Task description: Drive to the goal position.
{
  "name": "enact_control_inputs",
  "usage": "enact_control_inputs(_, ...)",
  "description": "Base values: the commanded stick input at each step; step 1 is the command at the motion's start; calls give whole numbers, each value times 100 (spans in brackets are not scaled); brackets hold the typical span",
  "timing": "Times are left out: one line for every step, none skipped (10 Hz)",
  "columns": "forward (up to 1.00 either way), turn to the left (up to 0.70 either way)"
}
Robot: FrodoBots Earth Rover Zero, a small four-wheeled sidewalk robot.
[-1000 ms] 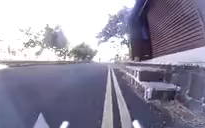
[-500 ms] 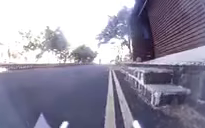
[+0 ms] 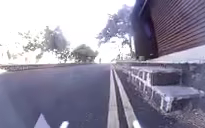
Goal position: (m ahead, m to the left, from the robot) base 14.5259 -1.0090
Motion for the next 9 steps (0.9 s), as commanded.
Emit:
enact_control_inputs(50,0)
enact_control_inputs(50,0)
enact_control_inputs(50,0)
enact_control_inputs(50,0)
enact_control_inputs(50,0)
enact_control_inputs(50,0)
enact_control_inputs(50,0)
enact_control_inputs(50,0)
enact_control_inputs(50,0)
